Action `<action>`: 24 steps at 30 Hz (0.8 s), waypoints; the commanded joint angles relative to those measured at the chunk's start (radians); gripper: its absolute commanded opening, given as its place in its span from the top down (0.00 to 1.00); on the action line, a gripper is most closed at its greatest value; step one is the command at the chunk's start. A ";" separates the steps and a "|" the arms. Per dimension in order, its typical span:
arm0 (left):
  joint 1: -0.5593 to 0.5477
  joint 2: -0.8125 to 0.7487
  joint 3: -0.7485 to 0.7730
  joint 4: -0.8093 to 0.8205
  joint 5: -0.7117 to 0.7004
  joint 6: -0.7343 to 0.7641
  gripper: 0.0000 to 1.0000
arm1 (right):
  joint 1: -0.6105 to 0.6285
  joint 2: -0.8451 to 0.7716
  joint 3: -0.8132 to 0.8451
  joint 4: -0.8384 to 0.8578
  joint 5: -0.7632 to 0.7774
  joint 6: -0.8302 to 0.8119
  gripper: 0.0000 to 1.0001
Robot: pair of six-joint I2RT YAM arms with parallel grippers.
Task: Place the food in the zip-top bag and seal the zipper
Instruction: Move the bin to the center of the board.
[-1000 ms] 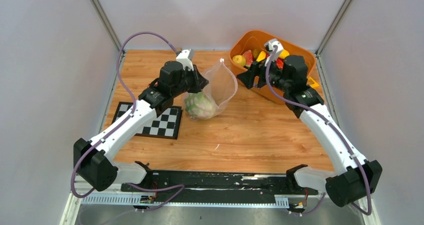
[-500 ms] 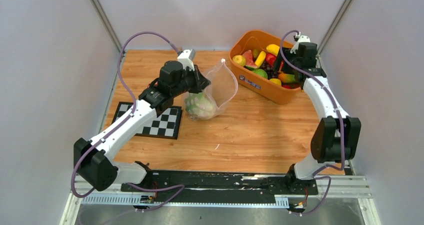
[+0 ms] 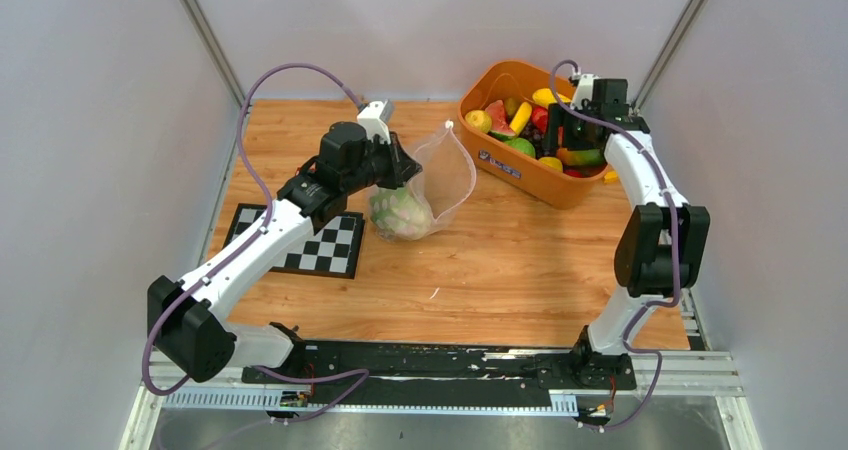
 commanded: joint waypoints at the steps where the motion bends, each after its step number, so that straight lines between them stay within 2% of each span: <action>1: 0.004 0.005 0.027 0.004 0.010 0.029 1.00 | 0.085 -0.006 -0.047 -0.108 -0.106 -0.047 0.31; 7: 0.003 -0.011 0.028 -0.010 -0.004 0.036 1.00 | 0.208 -0.028 -0.097 -0.196 -0.162 -0.049 0.31; 13: 0.004 -0.038 0.024 -0.026 -0.022 0.043 1.00 | 0.328 -0.115 -0.187 -0.122 -0.211 0.010 0.30; 17: 0.003 -0.053 0.022 -0.035 -0.035 0.045 1.00 | 0.370 -0.147 -0.196 -0.104 -0.352 -0.005 0.30; 20: 0.005 -0.069 0.016 -0.036 -0.051 0.041 1.00 | 0.390 -0.189 -0.210 -0.093 -0.263 0.000 0.28; 24: 0.003 -0.081 0.003 -0.030 -0.065 0.036 1.00 | 0.390 -0.266 -0.263 0.023 -0.056 0.094 0.26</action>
